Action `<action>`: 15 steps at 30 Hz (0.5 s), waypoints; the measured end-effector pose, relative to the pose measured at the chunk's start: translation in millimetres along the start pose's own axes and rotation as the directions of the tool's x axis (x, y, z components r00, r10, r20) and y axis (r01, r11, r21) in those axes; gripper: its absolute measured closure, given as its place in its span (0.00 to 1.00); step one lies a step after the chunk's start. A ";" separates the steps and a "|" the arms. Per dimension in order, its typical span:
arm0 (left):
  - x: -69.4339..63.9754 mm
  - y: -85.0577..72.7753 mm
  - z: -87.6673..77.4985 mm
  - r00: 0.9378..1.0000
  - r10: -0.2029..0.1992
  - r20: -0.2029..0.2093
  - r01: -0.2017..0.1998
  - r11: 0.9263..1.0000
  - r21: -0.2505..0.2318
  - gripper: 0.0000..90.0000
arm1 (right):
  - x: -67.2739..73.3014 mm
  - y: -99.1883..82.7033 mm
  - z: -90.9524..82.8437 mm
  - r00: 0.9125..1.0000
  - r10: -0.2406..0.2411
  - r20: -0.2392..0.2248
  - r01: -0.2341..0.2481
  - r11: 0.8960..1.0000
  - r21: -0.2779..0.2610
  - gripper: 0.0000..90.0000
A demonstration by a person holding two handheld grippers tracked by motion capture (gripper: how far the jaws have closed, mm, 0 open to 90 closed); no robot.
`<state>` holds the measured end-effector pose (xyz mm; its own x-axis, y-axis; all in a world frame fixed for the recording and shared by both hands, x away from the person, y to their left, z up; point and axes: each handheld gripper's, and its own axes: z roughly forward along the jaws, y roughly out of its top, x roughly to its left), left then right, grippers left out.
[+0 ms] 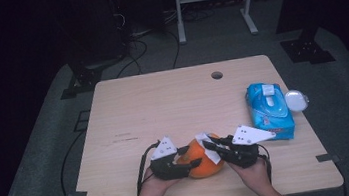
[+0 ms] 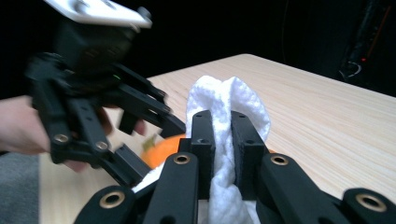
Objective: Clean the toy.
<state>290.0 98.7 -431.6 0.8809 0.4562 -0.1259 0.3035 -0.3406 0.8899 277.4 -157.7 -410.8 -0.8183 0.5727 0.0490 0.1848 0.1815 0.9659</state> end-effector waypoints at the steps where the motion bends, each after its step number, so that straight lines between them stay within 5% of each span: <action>1: 0.2 -0.2 -0.4 1.000 0.001 0.008 -0.001 1.000 -0.006 0.48 | -5.4 -1.5 -0.8 1.000 0.017 0.003 -0.017 1.000 0.000 0.90; 5: 2.0 -2.1 3.2 0.997 -0.035 0.074 0.036 0.999 -0.012 0.26 | -20.7 -8.1 -5.8 0.997 0.056 0.049 -0.056 0.998 0.009 0.90; 8: -1.4 -3.8 9.5 0.999 -0.024 0.036 0.023 1.000 0.020 0.19 | -22.2 -8.6 -5.5 0.996 0.065 0.054 -0.065 0.998 0.007 0.90; 11: -3.9 -2.6 7.9 1.000 0.019 -0.011 -0.019 0.999 0.036 0.37 | -9.3 -4.9 -3.1 0.999 0.036 0.030 -0.036 0.999 -0.001 0.89; 15: -4.7 -0.4 1.1 0.999 0.039 -0.017 -0.039 0.999 0.025 0.53 | 5.0 0.3 0.2 1.000 -0.020 0.002 0.020 1.000 -0.006 0.89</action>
<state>286.2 95.8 -431.9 0.8858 0.4565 -0.0832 0.2780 -0.3785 0.8829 273.6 -154.6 -410.3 -0.8208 0.5705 0.0293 0.1652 0.1879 0.9682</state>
